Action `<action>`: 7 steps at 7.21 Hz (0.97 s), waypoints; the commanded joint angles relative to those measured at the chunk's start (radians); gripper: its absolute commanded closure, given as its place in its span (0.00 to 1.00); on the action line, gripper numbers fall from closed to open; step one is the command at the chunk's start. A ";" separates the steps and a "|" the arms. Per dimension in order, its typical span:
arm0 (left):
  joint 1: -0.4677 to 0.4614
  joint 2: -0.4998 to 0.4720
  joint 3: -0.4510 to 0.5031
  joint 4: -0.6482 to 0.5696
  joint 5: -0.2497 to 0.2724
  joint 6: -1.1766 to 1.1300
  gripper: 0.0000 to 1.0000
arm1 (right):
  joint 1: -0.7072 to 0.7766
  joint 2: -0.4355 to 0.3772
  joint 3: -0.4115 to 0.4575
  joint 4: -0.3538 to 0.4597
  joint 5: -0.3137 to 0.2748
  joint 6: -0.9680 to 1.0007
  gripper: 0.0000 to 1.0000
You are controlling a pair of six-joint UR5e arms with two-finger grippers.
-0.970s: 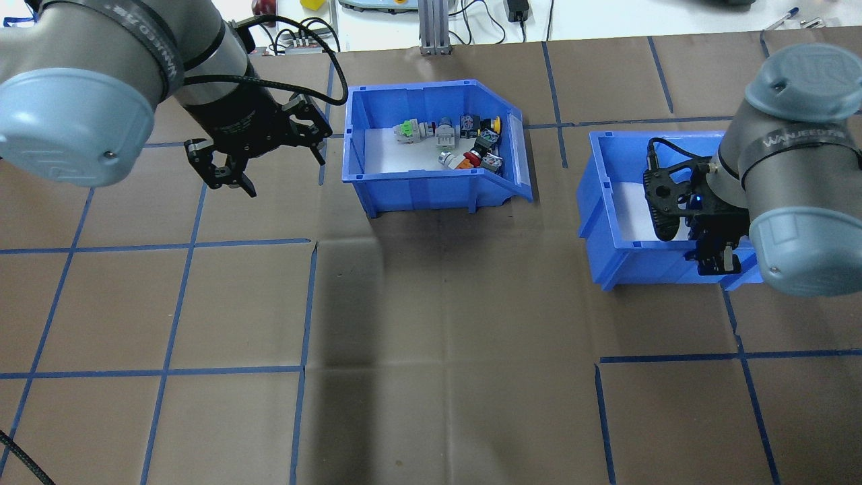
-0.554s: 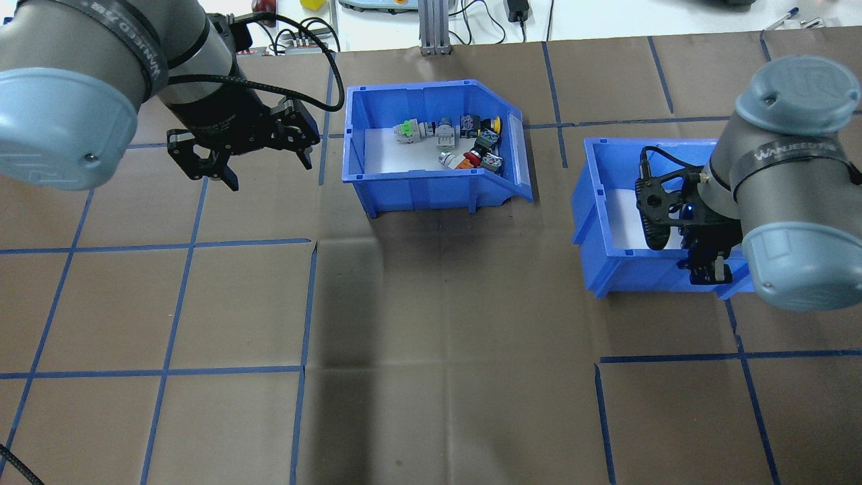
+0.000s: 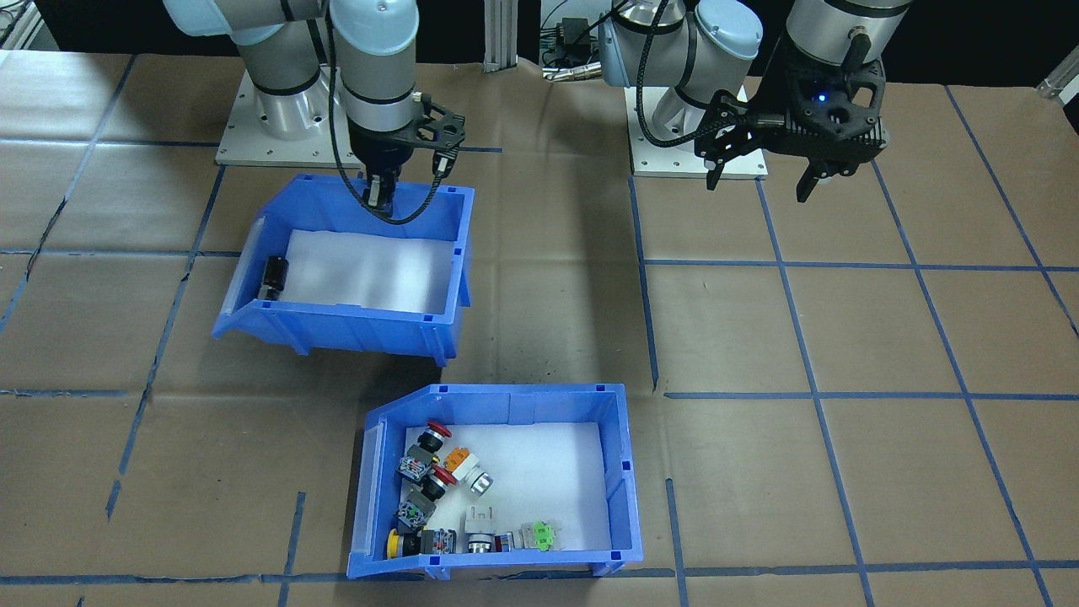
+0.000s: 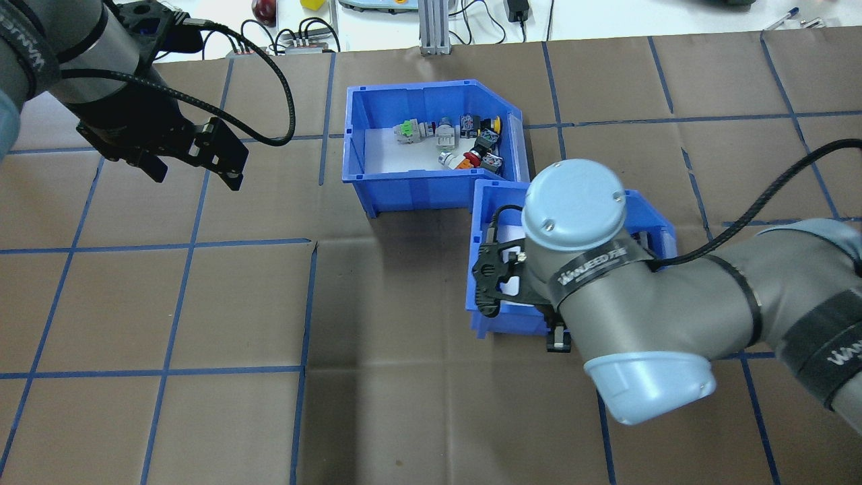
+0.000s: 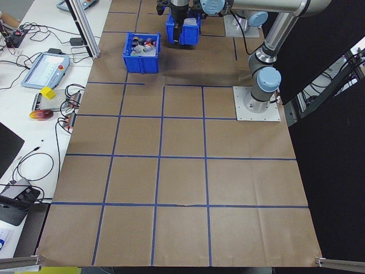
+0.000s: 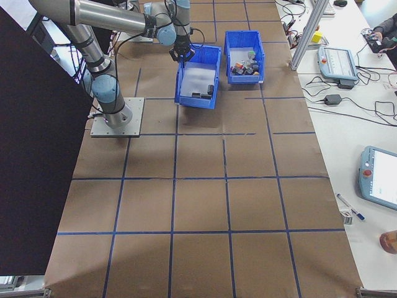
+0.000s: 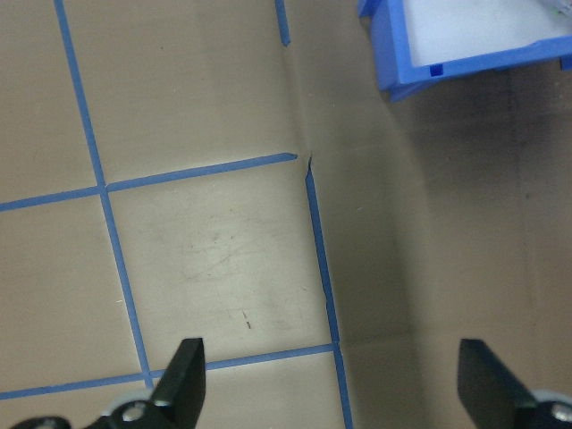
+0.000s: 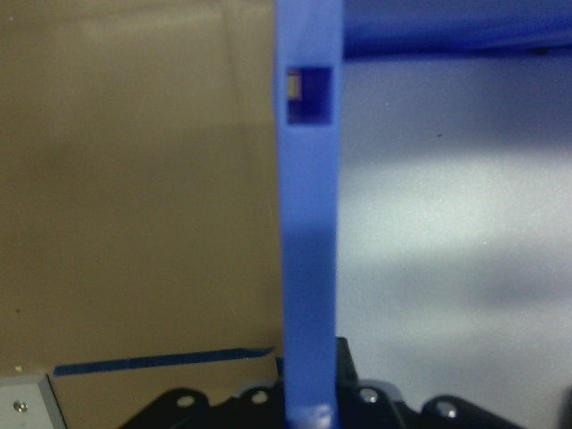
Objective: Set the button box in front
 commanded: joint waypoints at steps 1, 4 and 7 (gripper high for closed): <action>0.004 -0.011 -0.005 -0.002 0.013 -0.009 0.01 | 0.208 0.083 -0.003 -0.110 -0.030 0.137 0.90; 0.003 -0.003 -0.021 0.006 0.016 -0.006 0.01 | 0.240 0.086 0.002 -0.108 -0.035 0.136 0.90; 0.003 -0.006 -0.022 0.007 0.018 -0.003 0.01 | 0.240 0.106 0.006 -0.106 -0.022 0.136 0.63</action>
